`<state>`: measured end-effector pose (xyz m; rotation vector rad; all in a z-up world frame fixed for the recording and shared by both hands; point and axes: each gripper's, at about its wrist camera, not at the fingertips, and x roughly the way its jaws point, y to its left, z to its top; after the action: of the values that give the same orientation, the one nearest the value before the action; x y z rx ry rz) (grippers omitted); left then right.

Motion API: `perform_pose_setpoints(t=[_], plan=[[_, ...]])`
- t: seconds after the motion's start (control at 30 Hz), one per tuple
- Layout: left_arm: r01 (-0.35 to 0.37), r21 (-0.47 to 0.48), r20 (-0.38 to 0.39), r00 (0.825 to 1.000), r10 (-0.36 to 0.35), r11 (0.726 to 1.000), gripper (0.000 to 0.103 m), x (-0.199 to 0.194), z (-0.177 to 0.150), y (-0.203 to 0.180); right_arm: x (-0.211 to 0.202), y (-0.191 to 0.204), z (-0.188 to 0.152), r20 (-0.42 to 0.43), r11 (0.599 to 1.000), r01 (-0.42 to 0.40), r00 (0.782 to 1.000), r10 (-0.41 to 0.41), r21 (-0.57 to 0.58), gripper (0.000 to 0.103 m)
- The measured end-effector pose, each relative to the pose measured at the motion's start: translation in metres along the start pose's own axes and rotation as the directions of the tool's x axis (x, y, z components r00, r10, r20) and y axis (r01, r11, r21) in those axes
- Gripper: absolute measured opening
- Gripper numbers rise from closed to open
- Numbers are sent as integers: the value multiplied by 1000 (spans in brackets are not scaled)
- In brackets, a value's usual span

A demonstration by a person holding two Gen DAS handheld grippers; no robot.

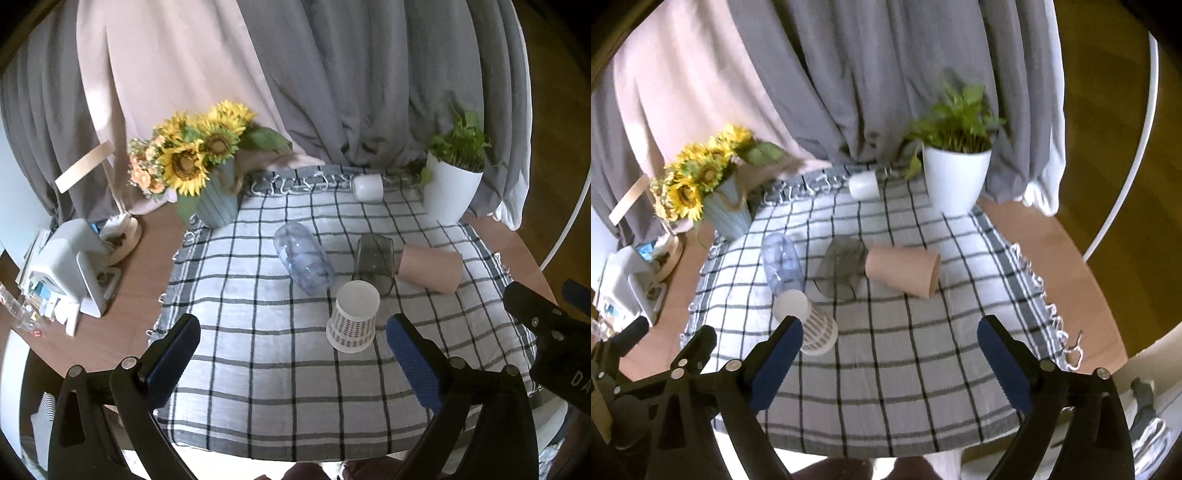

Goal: Flip cup upside down

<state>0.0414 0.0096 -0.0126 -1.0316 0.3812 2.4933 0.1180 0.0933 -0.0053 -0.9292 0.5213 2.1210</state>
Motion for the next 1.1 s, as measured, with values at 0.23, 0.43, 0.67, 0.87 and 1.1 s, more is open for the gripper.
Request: perform_pose_setpoints(t=[0.23,0.43,0.67,0.87,1.1], plan=[[0,-37,8,1000,0,999,103,-7,-1,18,-11,14,-6,2,1000,-26,1000,26,1,97],[27,-47,13,1000,-27,999,103,-11,-2,28,-19,20,-9,24,999,-26,999,26,21,97],[37,-41,13,999,-37,998,103,-12,-1,31,-21,26,-10,31,999,-29,999,28,34,97],[36,-42,23,999,-35,998,103,-14,-1,34,-26,30,-10,45,999,-23,999,22,36,97],[32,-46,18,999,-32,998,103,-14,-2,36,-26,32,-10,41,999,-22,999,21,34,97]])
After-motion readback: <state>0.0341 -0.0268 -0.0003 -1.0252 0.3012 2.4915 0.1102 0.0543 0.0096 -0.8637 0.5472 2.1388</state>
